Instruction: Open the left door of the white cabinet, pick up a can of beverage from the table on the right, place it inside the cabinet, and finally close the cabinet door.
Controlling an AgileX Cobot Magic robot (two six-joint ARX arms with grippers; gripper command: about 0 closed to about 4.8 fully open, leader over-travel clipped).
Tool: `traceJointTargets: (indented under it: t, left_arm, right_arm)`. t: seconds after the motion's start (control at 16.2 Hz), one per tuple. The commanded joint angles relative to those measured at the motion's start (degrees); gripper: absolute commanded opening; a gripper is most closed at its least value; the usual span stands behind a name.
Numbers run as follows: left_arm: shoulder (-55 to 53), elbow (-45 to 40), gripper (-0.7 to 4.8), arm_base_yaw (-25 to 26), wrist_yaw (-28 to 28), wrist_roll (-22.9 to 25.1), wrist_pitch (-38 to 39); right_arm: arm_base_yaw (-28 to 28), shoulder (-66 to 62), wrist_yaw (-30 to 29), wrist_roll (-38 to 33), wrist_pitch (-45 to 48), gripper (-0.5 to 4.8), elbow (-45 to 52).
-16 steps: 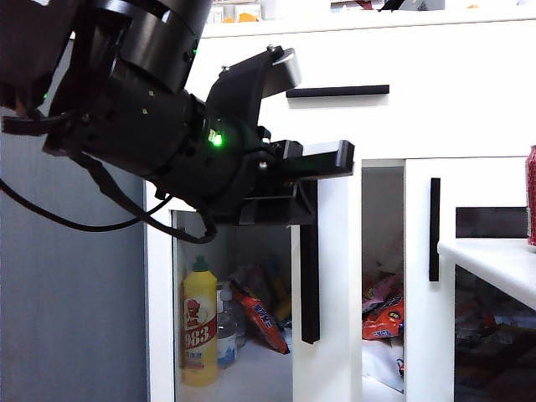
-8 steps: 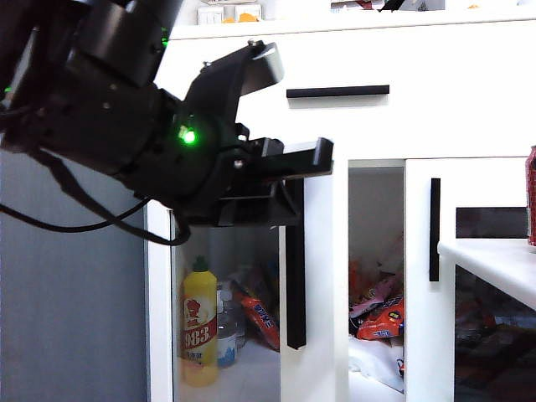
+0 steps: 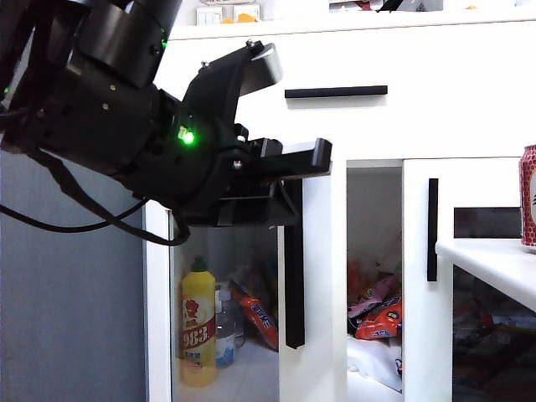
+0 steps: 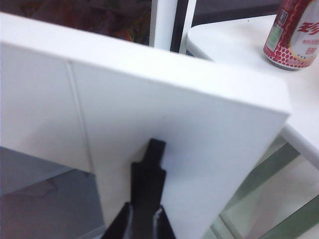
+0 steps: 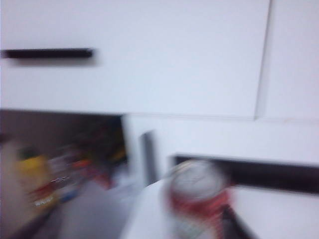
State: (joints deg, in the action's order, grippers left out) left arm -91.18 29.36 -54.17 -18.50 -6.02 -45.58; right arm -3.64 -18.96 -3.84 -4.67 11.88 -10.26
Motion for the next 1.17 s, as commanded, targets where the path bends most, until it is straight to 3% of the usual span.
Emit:
traceJointTargets:
  t: [0.06,0.19,0.31,0.43,0.56,0.87,0.99,1.17]
  left_arm:
    - [1.07,0.59,-0.06,1.31,-8.26,-0.37,-7.23]
    - [1.07,0.59,-0.06,1.25,-8.26,-0.37,-7.21]
    - [1.14,0.59,-0.06,1.25,-8.28,-0.37,-7.23]
    - [1.16,0.59,-0.06,1.25,-8.28,-0.37,-7.23]
    - [1.16,0.59,-0.06,1.25,-8.26,-0.37,-7.23]
    - [2.08,0.59,-0.06,1.25,-8.28,-0.37,-7.19]
    - [3.37,0.59,-0.06,1.25,-8.28,-0.37,-7.21]
    - [5.4,0.59,-0.06,1.25,-8.26,-0.37,-7.19]
  right_arm:
    - [-3.23,14.03,-3.54,-1.68,-18.34,-0.04,-2.99]
    - [-3.93,11.72,-5.18,-4.39,-22.56,-0.03,-5.16]
    - [-3.98,3.69,-11.3,-4.35,-19.5,-0.03,-6.97]
    - [-5.7,-6.97,-13.07,-3.61,-14.47,-0.03,-11.47]
    - [-8.39,-19.98,-14.19,-2.12,-14.05,-0.03,-17.7]
    - [-16.59,-45.97,-26.03,-2.23,-14.62,-0.03,-29.55]
    - [-17.18,-50.01,-28.13,-2.54,-16.2,-0.03,-31.71]
    - [-17.2,-53.59,-36.02,-2.62,-16.83,-0.03,-32.22]
